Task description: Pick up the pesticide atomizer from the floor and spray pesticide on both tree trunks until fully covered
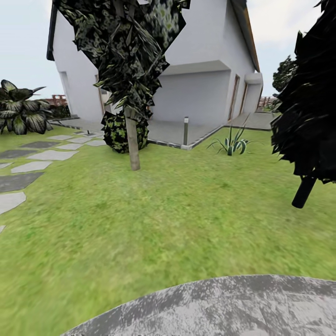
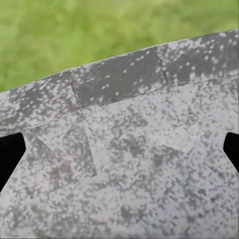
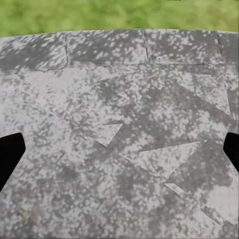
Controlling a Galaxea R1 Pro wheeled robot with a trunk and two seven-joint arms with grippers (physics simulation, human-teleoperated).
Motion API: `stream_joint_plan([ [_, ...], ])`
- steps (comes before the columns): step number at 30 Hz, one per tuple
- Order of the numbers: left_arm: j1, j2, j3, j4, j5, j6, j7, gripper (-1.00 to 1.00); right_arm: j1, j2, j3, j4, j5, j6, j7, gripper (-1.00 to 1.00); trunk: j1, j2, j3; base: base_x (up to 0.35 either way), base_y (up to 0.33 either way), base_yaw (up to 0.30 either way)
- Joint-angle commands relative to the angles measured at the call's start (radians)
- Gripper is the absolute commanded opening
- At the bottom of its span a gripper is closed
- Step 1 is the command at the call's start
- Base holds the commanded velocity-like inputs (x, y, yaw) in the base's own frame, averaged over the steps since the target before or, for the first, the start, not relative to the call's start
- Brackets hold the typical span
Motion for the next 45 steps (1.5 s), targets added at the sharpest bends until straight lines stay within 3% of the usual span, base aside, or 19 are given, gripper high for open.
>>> stream_joint_plan([
  [1,-0.001,0.000,0.002,0.001,0.002,-0.003,0.000,1.00,0.000,0.000,0.001,0.000,0.006,-0.003,0.000,1.00,0.004,-0.008,-0.005,0.000,0.000,0.274],
  [40,0.000,0.001,0.007,-0.009,0.003,-0.003,0.009,1.00,0.000,0.000,0.001,0.002,0.007,-0.003,0.000,1.00,0.153,-0.281,-0.162,0.000,0.000,0.261],
  [45,-0.001,0.002,0.008,-0.009,0.002,-0.002,0.009,1.00,0.000,0.000,0.001,0.002,0.007,-0.003,-0.001,1.00,0.153,-0.281,-0.168,0.000,0.000,0.180],
])
